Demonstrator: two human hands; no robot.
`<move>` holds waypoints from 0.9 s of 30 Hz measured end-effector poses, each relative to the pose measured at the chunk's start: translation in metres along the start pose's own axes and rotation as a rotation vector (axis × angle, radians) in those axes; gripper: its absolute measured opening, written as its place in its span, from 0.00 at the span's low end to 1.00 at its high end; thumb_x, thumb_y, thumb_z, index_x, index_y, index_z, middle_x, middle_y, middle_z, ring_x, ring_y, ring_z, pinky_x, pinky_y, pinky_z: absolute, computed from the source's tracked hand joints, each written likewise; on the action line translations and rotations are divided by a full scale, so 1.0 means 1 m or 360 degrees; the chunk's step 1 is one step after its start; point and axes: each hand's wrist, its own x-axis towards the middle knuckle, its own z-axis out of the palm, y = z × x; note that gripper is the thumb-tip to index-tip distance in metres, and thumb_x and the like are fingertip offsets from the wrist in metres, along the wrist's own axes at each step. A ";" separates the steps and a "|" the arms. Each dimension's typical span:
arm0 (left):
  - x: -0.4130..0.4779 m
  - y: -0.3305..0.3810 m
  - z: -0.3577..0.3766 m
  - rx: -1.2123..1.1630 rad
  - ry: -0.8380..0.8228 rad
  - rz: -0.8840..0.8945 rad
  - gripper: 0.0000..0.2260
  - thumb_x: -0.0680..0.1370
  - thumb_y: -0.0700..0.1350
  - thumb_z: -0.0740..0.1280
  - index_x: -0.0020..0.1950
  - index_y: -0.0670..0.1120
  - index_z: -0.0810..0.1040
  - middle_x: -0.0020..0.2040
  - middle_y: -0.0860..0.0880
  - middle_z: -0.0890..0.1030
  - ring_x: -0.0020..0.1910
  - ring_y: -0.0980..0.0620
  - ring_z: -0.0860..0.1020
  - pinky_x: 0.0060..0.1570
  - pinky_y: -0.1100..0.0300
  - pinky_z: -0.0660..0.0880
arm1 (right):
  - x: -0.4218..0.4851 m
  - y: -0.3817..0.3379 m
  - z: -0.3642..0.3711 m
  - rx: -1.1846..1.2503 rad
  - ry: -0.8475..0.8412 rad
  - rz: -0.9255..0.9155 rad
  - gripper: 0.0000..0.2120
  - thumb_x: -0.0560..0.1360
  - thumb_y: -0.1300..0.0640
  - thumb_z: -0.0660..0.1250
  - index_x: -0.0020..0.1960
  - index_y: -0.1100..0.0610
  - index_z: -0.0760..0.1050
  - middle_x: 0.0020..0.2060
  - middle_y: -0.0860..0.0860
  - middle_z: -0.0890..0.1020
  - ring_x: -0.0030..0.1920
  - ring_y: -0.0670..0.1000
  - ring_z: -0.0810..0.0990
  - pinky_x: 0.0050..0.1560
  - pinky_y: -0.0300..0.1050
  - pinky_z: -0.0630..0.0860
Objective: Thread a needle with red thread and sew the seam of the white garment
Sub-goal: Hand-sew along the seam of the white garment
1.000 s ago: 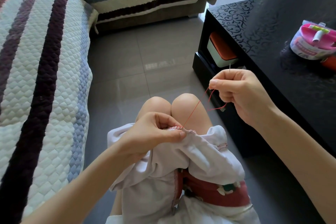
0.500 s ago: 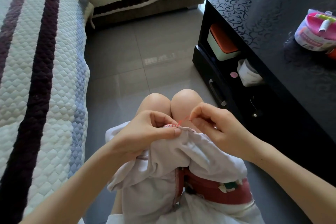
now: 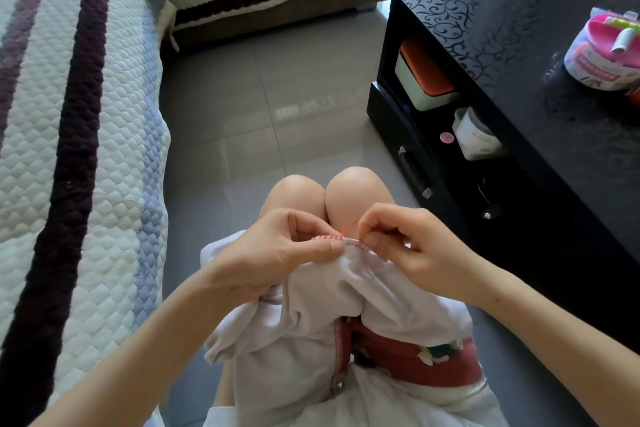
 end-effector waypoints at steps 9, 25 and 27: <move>0.002 -0.006 -0.001 -0.0091 -0.0095 0.0001 0.03 0.69 0.42 0.75 0.34 0.46 0.84 0.32 0.50 0.80 0.32 0.59 0.76 0.35 0.70 0.73 | -0.003 0.002 0.007 0.0408 0.0010 0.0084 0.04 0.75 0.63 0.62 0.43 0.62 0.75 0.36 0.47 0.78 0.39 0.43 0.76 0.42 0.37 0.73; 0.005 -0.004 0.010 -0.0265 0.0084 0.0192 0.06 0.67 0.39 0.70 0.41 0.39 0.81 0.37 0.47 0.84 0.37 0.56 0.82 0.39 0.67 0.77 | -0.009 0.014 0.005 0.0105 0.0212 -0.0070 0.06 0.75 0.58 0.63 0.45 0.58 0.79 0.37 0.45 0.81 0.37 0.45 0.80 0.39 0.38 0.77; 0.005 -0.003 0.011 -0.0327 0.0101 0.0220 0.04 0.66 0.37 0.70 0.39 0.39 0.82 0.36 0.46 0.84 0.36 0.55 0.82 0.38 0.67 0.77 | -0.007 0.010 0.011 0.0191 0.0245 -0.0072 0.05 0.75 0.56 0.63 0.45 0.54 0.79 0.37 0.45 0.81 0.37 0.44 0.79 0.39 0.36 0.76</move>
